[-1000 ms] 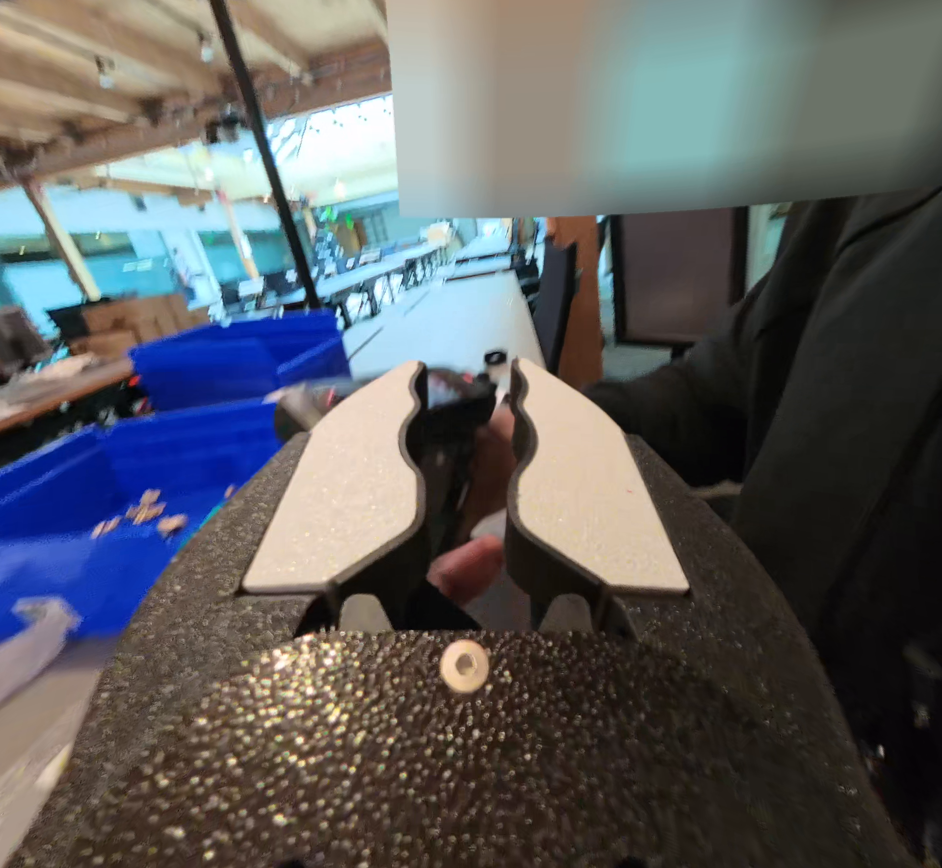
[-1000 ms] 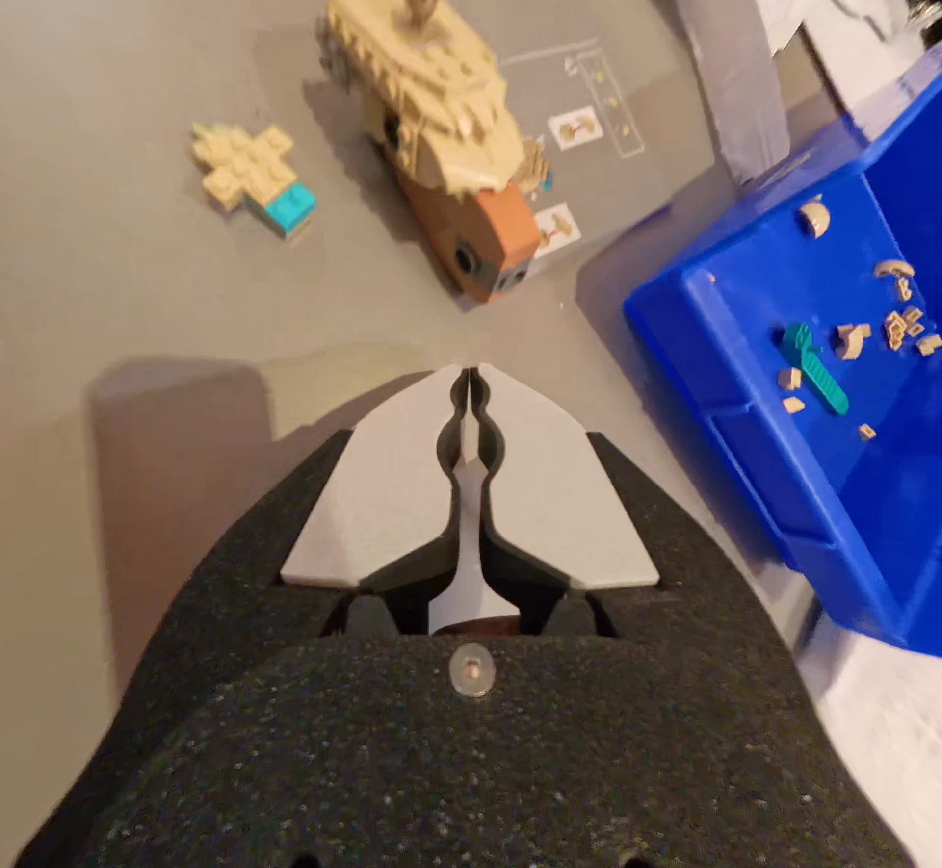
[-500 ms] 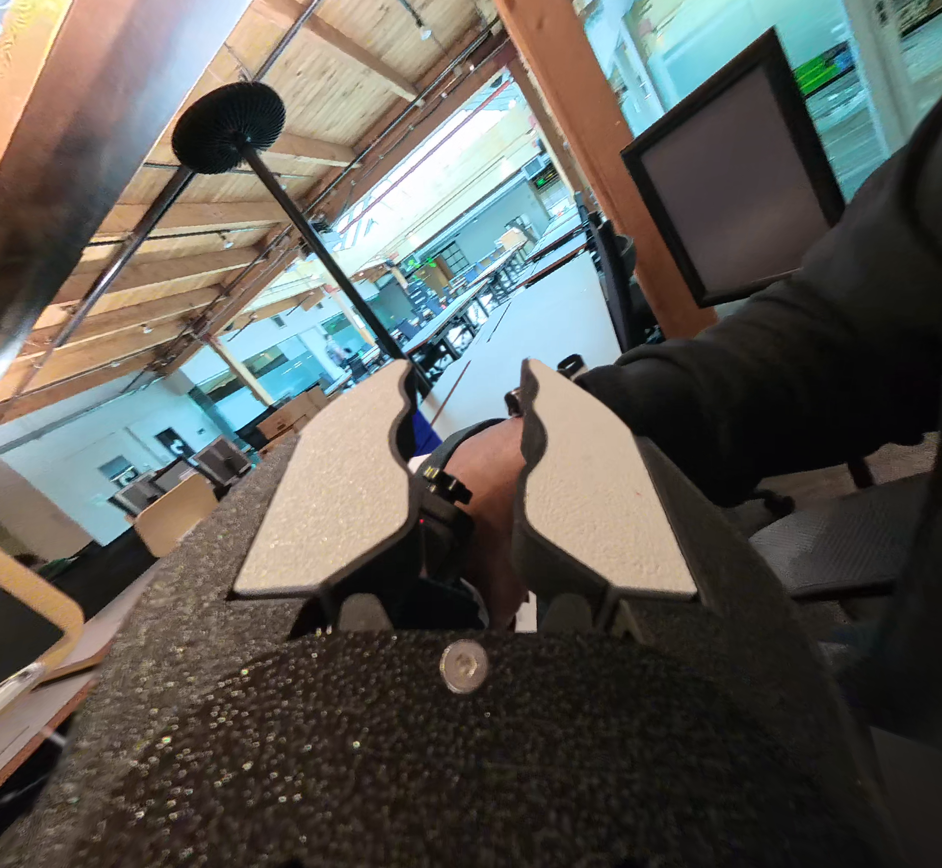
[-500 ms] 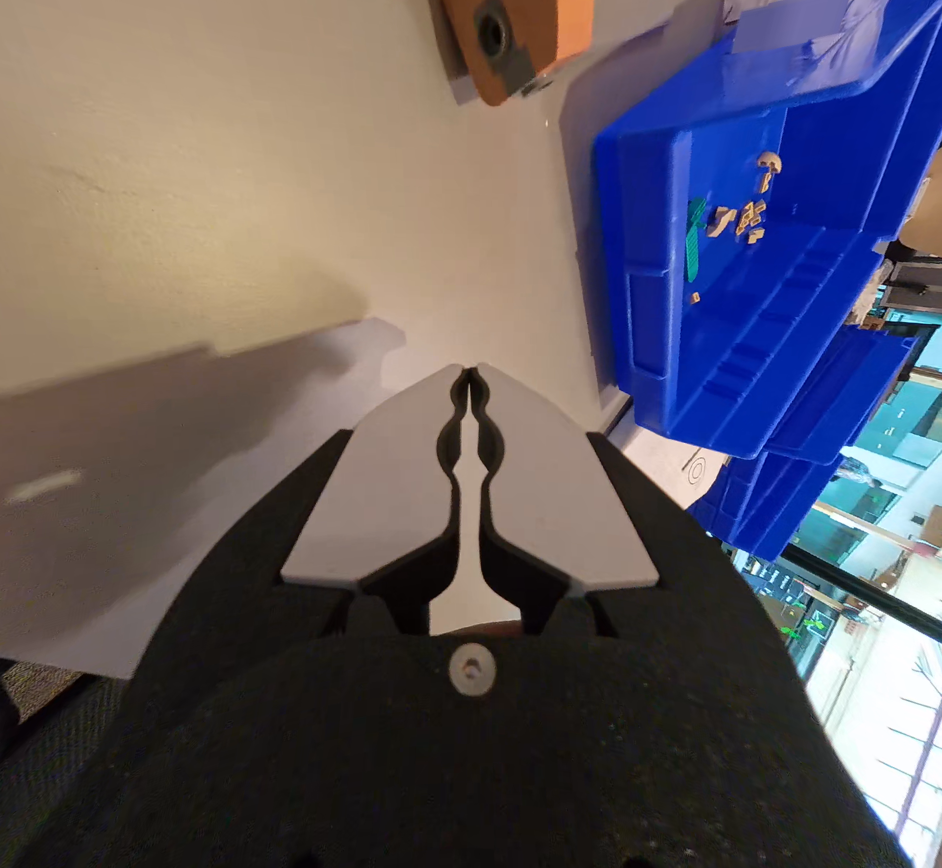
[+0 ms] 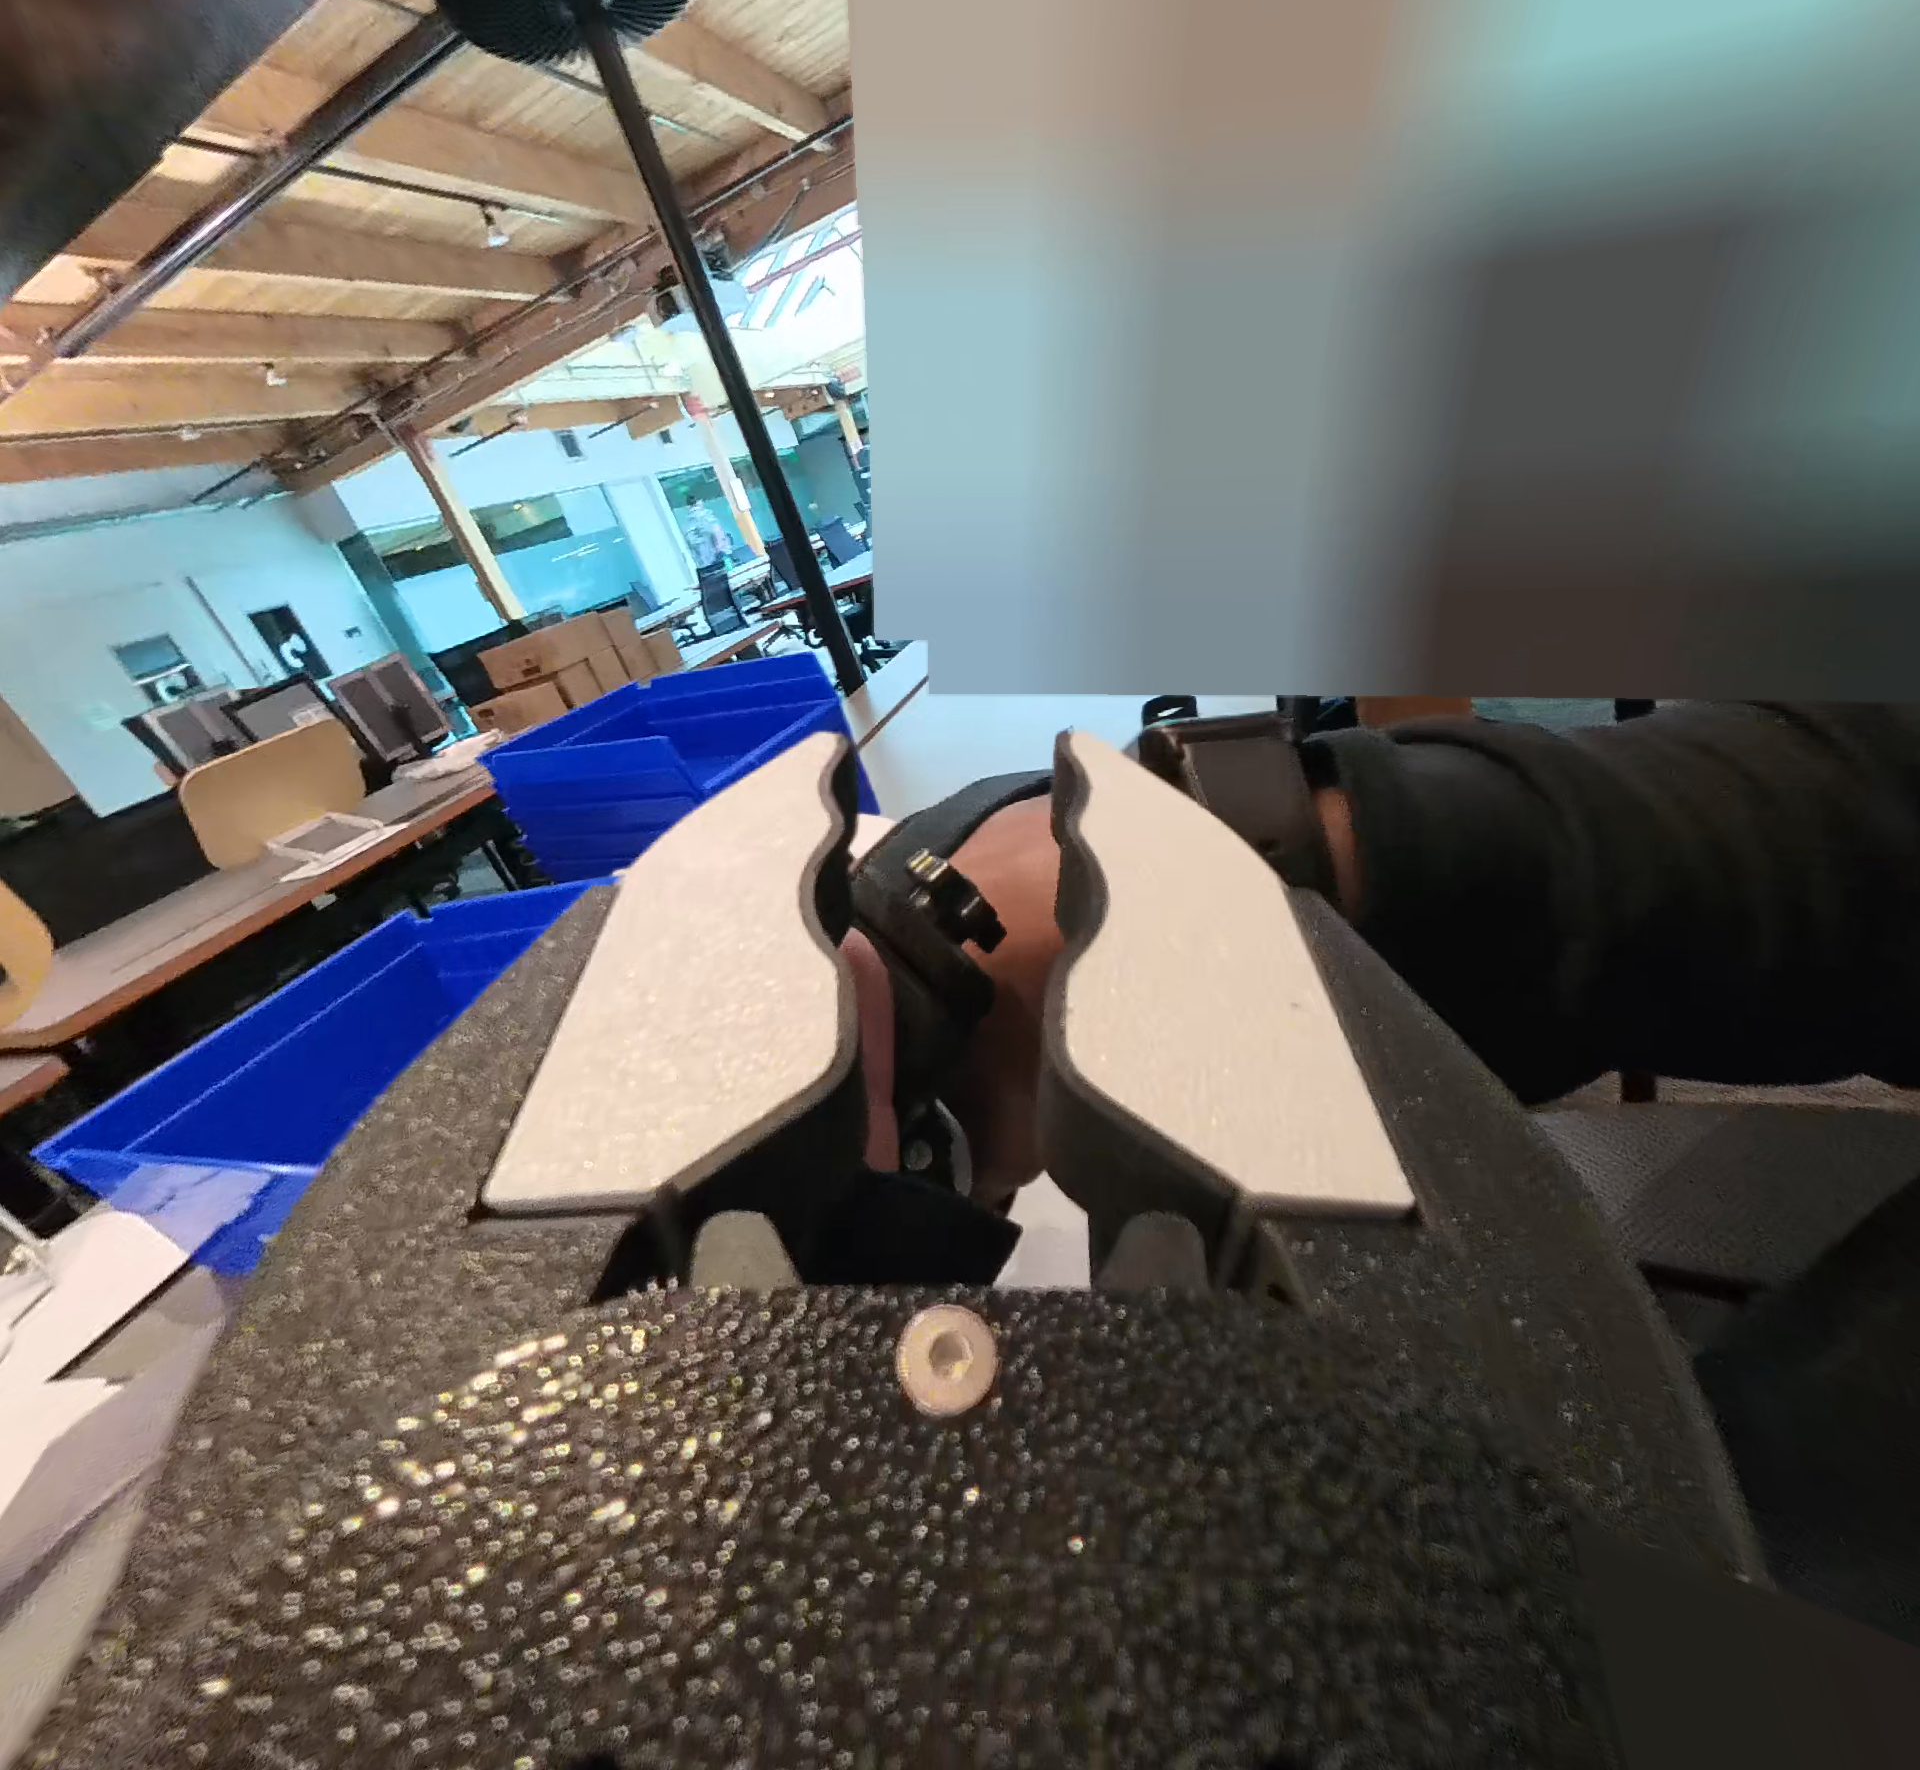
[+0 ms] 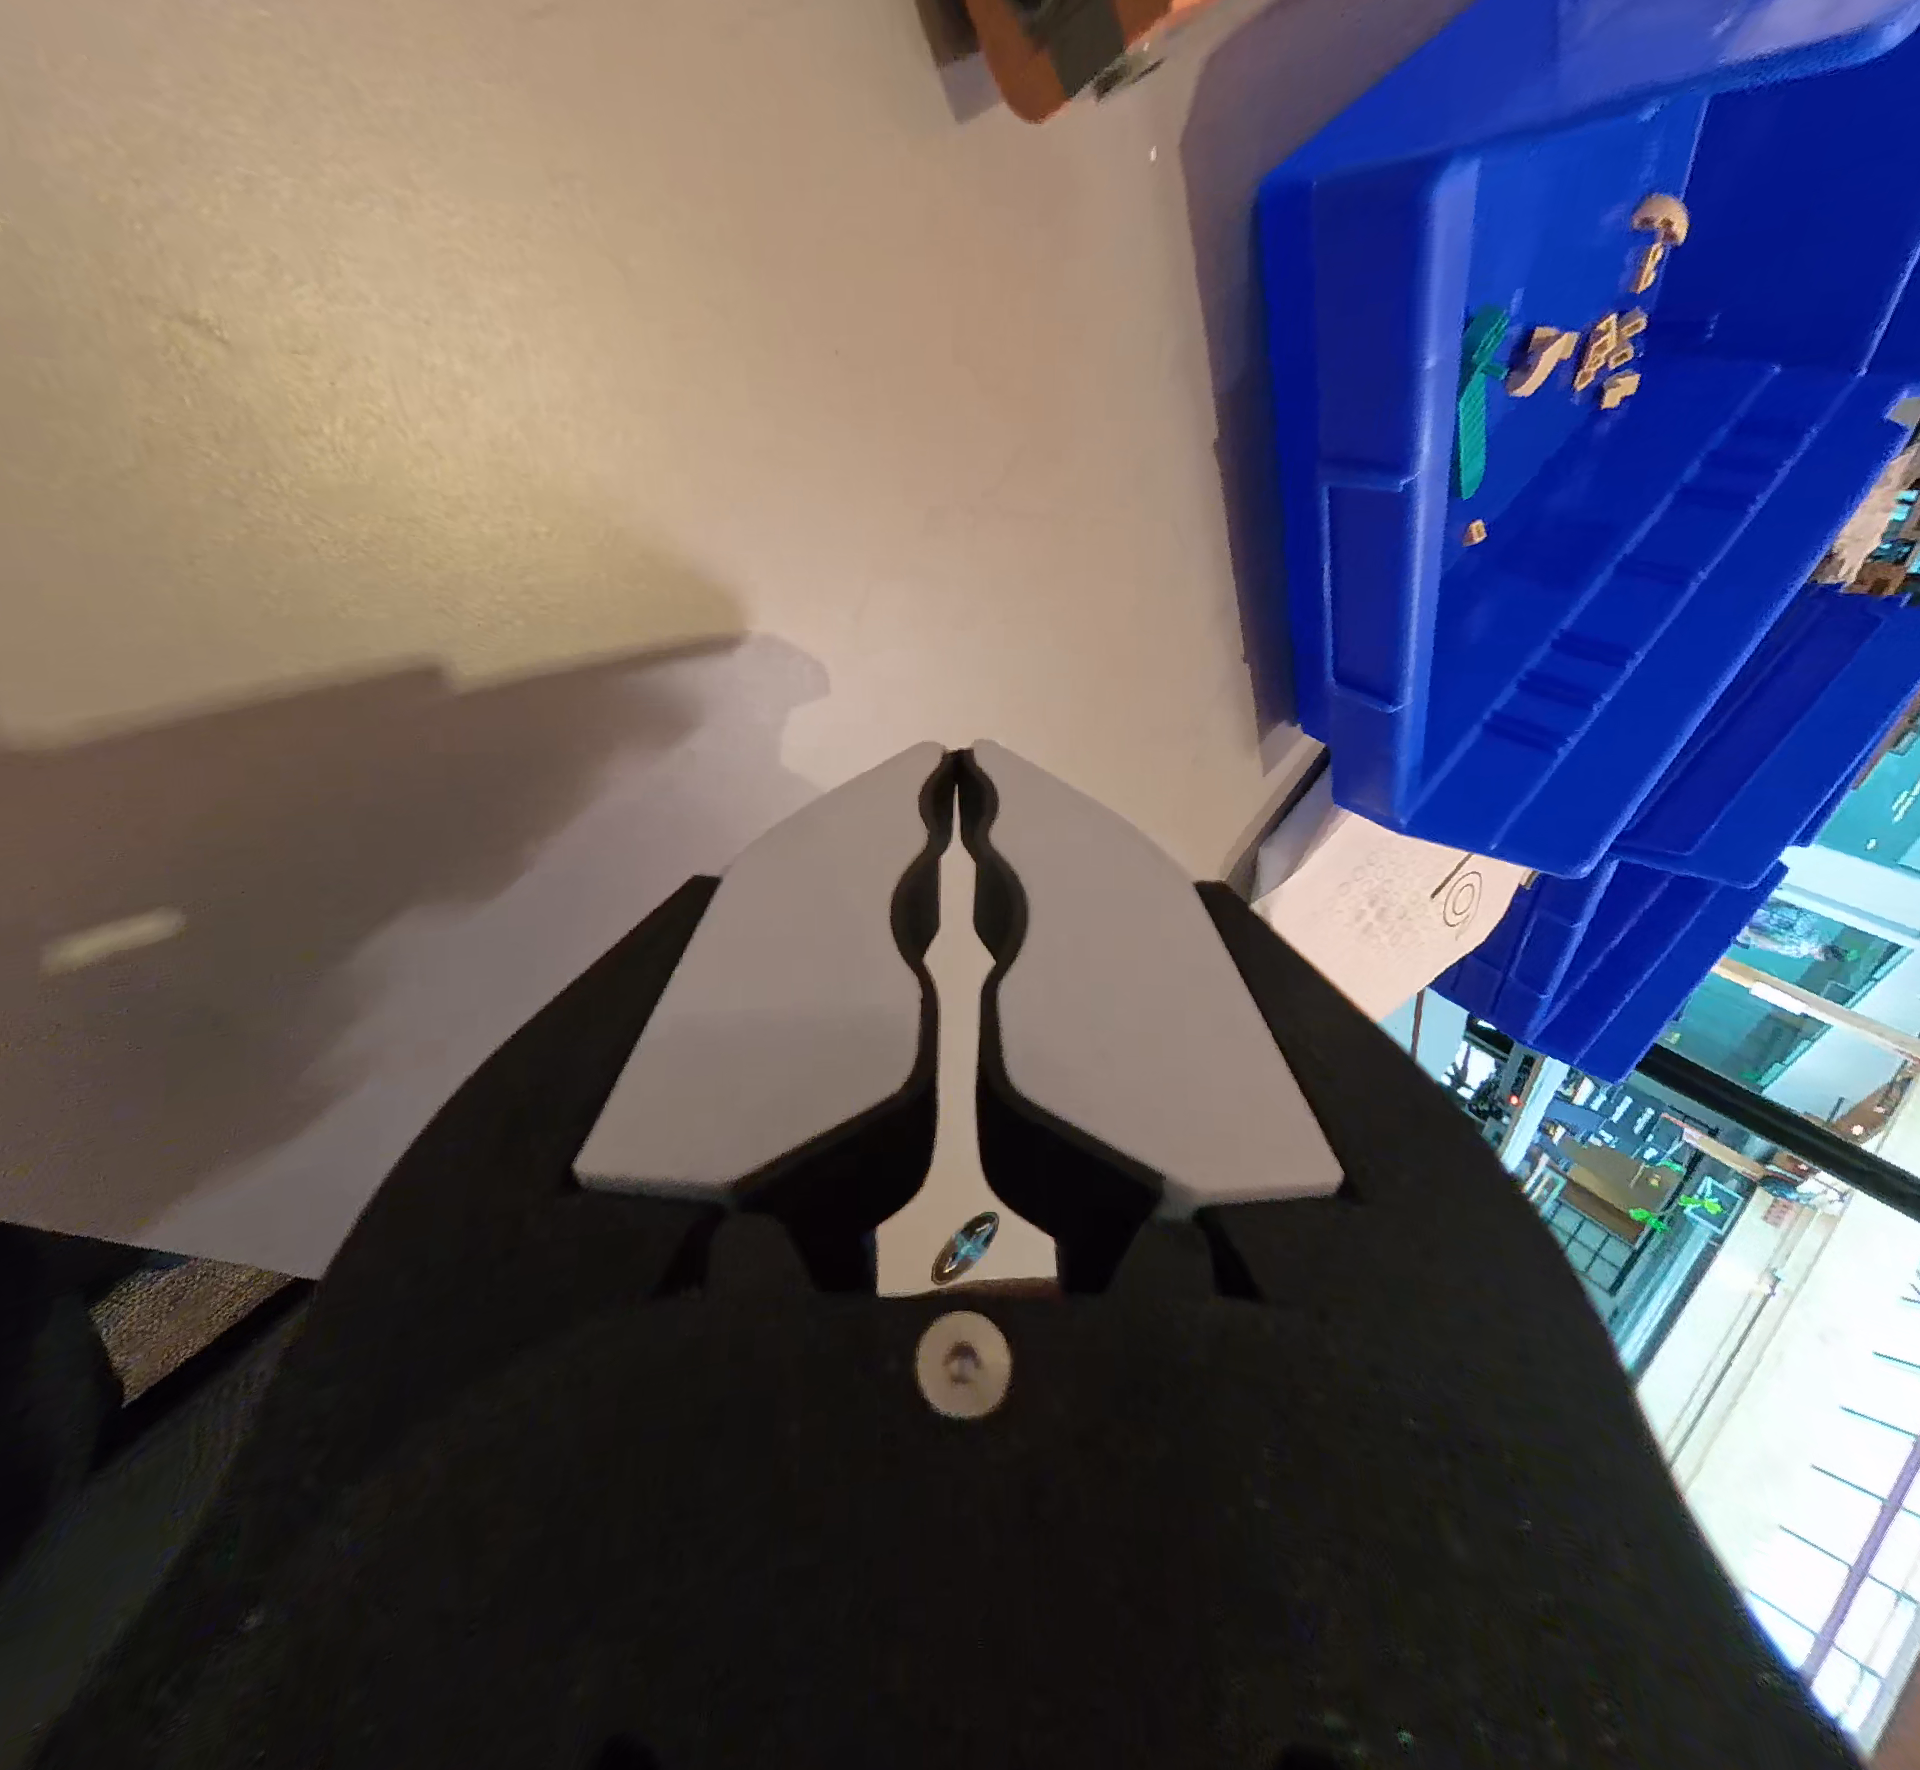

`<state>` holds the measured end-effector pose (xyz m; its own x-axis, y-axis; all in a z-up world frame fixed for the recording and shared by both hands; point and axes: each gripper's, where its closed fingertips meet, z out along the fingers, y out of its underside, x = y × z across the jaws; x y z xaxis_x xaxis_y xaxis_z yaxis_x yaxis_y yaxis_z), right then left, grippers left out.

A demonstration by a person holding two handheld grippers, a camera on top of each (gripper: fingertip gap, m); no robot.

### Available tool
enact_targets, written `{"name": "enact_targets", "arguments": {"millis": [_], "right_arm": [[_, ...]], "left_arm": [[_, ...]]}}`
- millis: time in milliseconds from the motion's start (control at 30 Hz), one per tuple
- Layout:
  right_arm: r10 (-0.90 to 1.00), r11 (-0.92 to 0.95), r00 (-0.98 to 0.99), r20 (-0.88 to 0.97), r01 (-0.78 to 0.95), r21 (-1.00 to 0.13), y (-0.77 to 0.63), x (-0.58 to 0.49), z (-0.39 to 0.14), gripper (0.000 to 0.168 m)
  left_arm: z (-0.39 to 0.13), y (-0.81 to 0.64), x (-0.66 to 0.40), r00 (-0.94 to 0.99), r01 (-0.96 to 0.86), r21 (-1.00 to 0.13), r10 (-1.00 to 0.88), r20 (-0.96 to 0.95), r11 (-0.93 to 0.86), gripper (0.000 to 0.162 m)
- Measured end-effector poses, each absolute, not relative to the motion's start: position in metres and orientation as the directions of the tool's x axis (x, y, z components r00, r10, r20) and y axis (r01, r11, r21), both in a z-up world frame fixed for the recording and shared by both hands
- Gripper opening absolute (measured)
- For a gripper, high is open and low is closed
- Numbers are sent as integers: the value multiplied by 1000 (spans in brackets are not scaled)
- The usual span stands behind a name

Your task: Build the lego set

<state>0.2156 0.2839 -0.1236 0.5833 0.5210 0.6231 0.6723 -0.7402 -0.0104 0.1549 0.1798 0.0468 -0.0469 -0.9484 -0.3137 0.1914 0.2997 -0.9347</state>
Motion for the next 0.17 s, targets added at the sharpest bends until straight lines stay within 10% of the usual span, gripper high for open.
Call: {"name": "enact_targets", "arguments": {"millis": [167], "right_arm": [[475, -763, 580, 662, 646, -18, 293, 227, -122, 0]], "left_arm": [[46, 191, 158, 21, 169, -950, -965, -263, 263, 35]]}}
